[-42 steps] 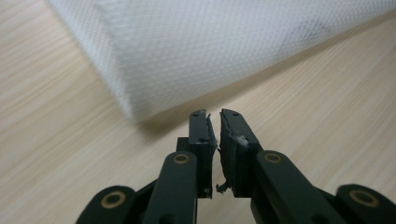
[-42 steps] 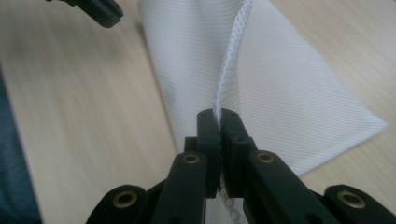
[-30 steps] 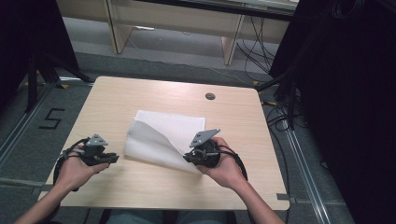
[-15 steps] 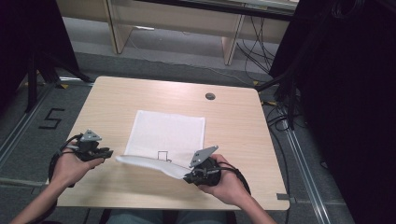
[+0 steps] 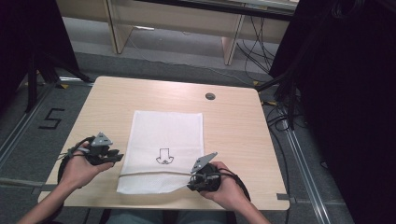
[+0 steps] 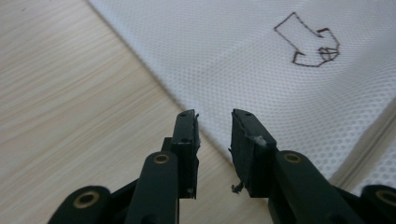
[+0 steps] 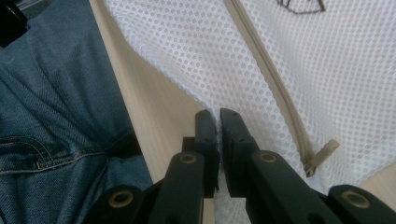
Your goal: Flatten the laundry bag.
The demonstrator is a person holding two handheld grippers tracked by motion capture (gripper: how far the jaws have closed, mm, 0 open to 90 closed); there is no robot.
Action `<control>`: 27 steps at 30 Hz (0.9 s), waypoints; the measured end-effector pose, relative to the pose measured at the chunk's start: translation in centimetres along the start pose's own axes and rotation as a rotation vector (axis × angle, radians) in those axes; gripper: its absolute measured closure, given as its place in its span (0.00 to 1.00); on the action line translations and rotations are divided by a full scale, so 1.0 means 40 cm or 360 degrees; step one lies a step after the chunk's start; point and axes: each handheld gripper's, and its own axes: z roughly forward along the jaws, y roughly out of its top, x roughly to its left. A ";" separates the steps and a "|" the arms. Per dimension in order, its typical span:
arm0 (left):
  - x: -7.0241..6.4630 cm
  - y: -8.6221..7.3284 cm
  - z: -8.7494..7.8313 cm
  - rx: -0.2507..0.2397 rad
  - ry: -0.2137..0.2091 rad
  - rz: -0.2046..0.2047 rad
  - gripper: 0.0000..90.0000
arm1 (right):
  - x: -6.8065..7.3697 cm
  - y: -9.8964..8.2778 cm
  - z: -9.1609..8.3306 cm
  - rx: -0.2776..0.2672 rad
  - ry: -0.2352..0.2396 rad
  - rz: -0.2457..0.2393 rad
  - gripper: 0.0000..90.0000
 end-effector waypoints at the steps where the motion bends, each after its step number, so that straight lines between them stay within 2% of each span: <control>1: -0.008 0.003 0.004 -0.0006 -0.0005 0.0003 0.77 | 0.004 -0.004 0.005 0.0012 0.0014 0.0055 0.96; 2: -0.019 0.009 0.010 -0.0006 -0.0025 0.0036 0.76 | 0.001 -0.007 0.007 0.0014 0.0000 0.0048 0.96; 4: -0.043 0.011 0.026 -0.0017 -0.0071 0.0053 0.74 | 0.003 -0.014 0.016 0.0038 -0.0012 0.0068 0.96; 10: -0.097 0.007 0.052 0.0039 -0.0172 0.0161 0.72 | 0.015 -0.027 0.036 0.0088 -0.0011 0.0070 0.88; 13: -0.108 0.006 0.056 0.0044 -0.0201 0.0191 0.71 | 0.016 -0.027 0.032 0.0048 -0.0037 0.0062 0.77; 15: -0.110 0.001 0.060 0.0061 -0.0211 0.0226 0.71 | 0.016 -0.029 0.024 -0.0001 -0.0006 0.0075 0.73; 17: -0.115 -0.007 0.067 0.0114 -0.0236 0.0241 0.71 | 0.008 -0.032 0.013 -0.0079 0.0025 0.0073 0.69; 20: -0.121 -0.013 0.074 0.0138 -0.0237 0.0271 0.72 | 0.002 -0.032 -0.006 -0.0140 0.0021 0.0103 0.65; 21: -0.121 -0.014 0.075 0.0153 -0.0243 0.0298 0.72 | 0.000 -0.032 -0.010 -0.0161 0.0022 0.0104 0.65; 22: -0.122 -0.015 0.076 0.0160 -0.0259 0.0304 0.71 | -0.001 -0.032 -0.019 -0.0173 0.0014 0.0148 0.65; 25: -0.121 -0.020 0.081 0.0175 -0.0276 0.0281 0.71 | -0.022 -0.037 -0.033 -0.0212 -0.0042 0.0198 0.68; 26: -0.119 -0.021 0.084 0.0172 -0.0278 0.0297 0.71 | -0.027 -0.040 -0.036 -0.0194 -0.0053 0.0239 0.70; 27: -0.118 -0.021 0.085 0.0184 -0.0283 0.0306 0.71 | -0.041 -0.047 -0.034 -0.0166 -0.0097 0.0273 0.74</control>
